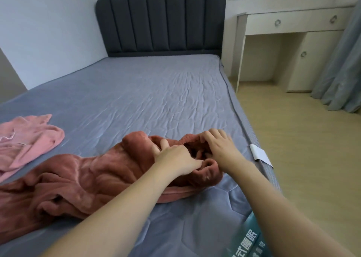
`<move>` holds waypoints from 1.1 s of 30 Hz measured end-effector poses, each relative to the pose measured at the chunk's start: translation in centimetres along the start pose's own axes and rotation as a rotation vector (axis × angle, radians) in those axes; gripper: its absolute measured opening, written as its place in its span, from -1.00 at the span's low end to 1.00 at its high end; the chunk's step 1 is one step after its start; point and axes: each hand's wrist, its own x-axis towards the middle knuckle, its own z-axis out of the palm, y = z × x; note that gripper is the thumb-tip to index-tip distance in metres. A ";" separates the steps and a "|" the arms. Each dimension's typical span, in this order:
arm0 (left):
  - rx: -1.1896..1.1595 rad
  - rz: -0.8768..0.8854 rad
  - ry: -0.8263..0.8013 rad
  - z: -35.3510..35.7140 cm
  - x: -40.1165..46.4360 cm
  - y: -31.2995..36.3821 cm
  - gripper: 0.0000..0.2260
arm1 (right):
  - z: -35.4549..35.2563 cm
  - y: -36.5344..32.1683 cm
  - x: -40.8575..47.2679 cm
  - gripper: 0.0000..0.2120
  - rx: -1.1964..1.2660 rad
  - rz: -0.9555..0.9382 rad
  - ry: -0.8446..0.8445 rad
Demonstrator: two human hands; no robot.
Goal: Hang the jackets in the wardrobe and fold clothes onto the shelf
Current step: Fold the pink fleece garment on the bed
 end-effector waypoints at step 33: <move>-0.544 -0.087 0.070 -14.7 2.8 0.7 -0.71 | -6.4 2.5 1.8 -0.67 0.780 0.158 0.212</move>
